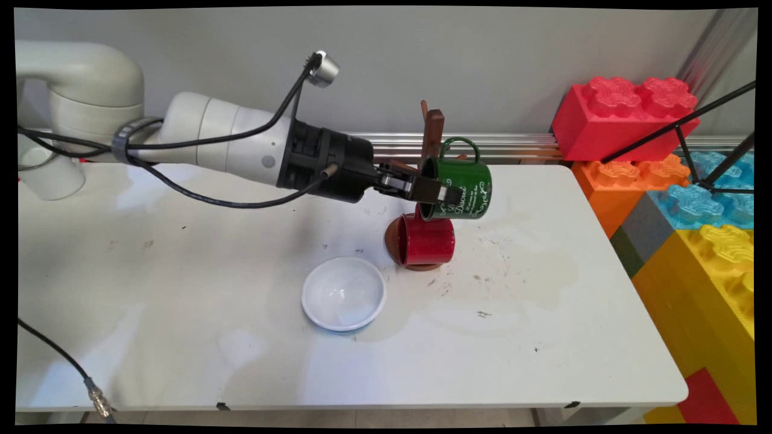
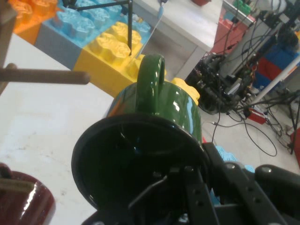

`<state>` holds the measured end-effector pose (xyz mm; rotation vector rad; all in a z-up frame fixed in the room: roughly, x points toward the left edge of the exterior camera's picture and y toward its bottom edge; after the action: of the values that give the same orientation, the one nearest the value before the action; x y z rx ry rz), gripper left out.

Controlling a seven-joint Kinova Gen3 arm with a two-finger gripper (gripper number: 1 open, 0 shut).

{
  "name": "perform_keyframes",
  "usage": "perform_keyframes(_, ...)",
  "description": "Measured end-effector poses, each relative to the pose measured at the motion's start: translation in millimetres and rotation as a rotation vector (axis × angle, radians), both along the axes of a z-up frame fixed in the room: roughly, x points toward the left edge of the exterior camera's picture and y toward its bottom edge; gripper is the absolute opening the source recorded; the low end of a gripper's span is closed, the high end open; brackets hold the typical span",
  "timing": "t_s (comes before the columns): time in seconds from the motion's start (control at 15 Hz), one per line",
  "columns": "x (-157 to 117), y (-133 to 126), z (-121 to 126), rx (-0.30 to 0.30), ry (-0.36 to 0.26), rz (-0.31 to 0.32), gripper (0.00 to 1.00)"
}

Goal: Place the picked object on the table

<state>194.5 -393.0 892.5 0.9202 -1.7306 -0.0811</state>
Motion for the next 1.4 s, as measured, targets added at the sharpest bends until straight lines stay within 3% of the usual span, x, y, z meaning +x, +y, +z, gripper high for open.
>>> perform_keyframes(0.2, -1.6, 5.3, 12.0, -0.018, -0.028, -0.033, 0.00)
perform_keyframes(0.53, 6.3, 13.4, 32.1, -0.057, -0.126, -0.067, 0.00)
perform_keyframes(1.07, 30.0, 25.1, 60.2, -0.094, -0.324, -0.134, 0.00)
perform_keyframes(1.4, 48.0, 25.3, 70.6, -0.126, -0.492, -0.198, 0.00)
